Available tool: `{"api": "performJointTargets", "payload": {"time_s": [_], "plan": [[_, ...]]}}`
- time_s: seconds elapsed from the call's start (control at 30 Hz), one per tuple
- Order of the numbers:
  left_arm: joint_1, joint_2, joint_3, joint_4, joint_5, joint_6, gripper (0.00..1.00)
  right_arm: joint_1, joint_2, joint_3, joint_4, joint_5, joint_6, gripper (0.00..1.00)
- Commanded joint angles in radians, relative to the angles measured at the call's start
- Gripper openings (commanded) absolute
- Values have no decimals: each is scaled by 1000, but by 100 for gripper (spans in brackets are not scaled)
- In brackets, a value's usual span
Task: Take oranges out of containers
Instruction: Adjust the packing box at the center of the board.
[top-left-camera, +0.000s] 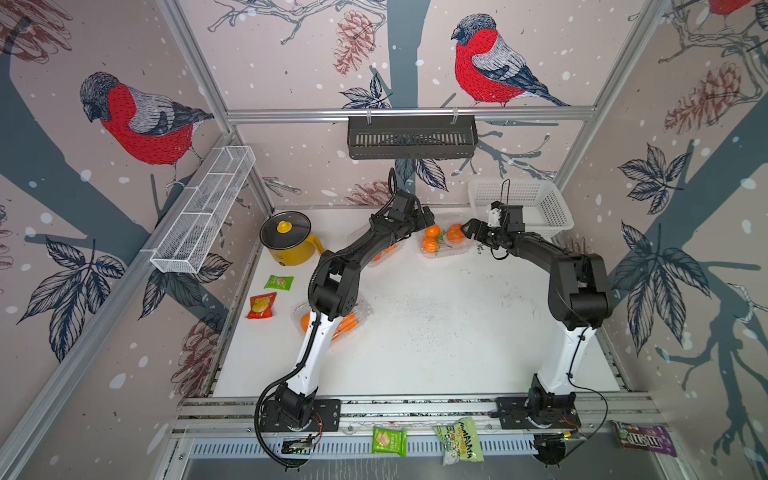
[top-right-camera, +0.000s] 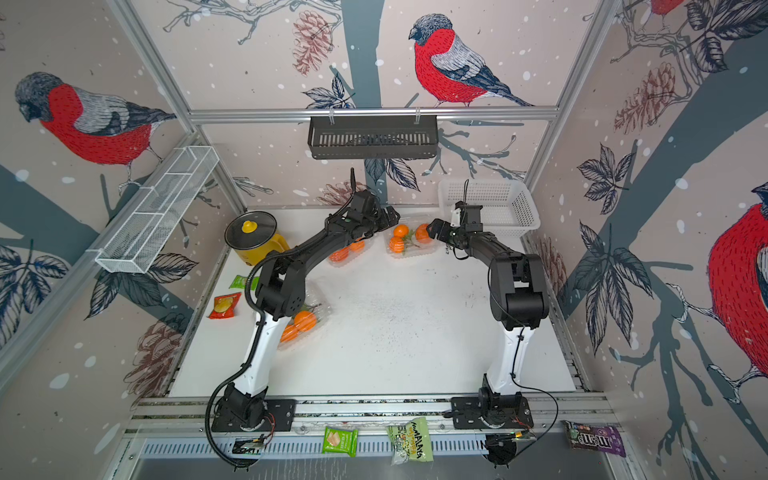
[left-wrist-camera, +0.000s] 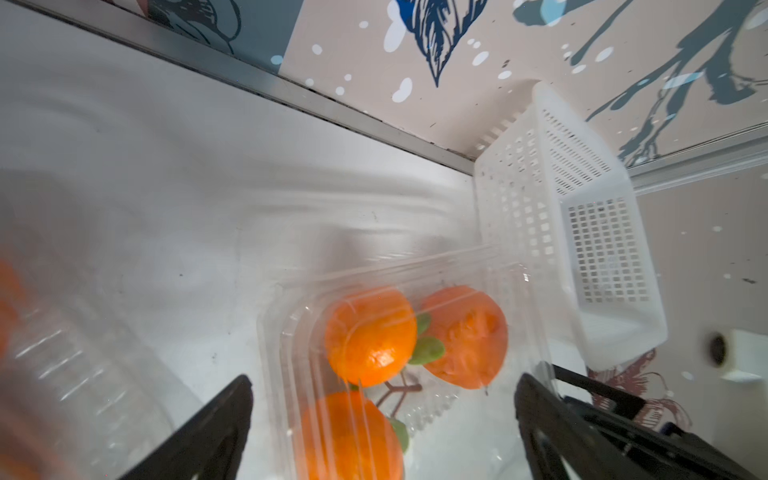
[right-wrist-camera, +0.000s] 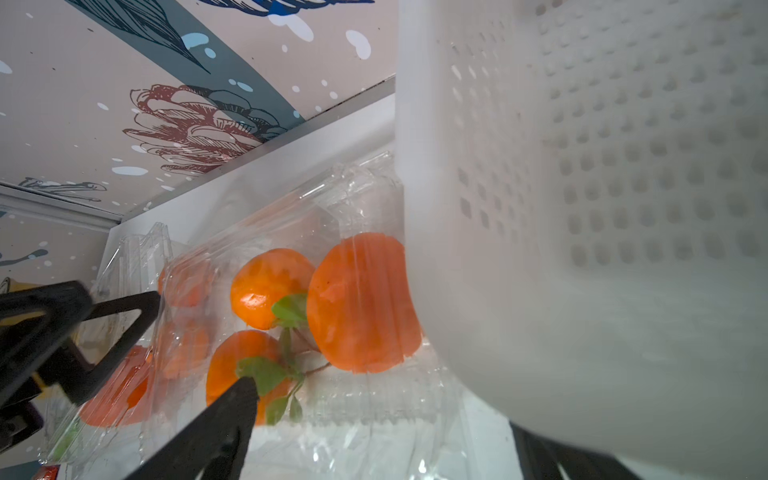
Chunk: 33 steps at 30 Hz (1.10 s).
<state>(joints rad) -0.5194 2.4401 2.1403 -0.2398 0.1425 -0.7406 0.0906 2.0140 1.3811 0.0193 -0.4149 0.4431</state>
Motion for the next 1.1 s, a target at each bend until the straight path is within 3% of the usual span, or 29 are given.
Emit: {"api": "performJointTargets", "payload": {"time_s": [0.0, 0.23, 0.43, 0.63, 0.83, 1.07], "plan": [[4, 48, 62, -65, -1, 58, 97, 5, 34, 30, 22, -58, -39, 95], [9, 76, 83, -26, 30, 76, 97, 42, 36, -11, 77, -109, -7, 91], [9, 57, 65, -47, 81, 88, 97, 66, -74, -201, 223, -181, 100, 88], [0, -55, -96, 3, 99, 91, 97, 82, -230, -417, 395, -261, 220, 88], [-1, -134, -173, -11, 71, 119, 97, 23, -394, -594, 422, -252, 276, 91], [-8, -159, -203, -4, 86, 119, 97, -11, -465, -828, 594, -311, 359, 84]]}}
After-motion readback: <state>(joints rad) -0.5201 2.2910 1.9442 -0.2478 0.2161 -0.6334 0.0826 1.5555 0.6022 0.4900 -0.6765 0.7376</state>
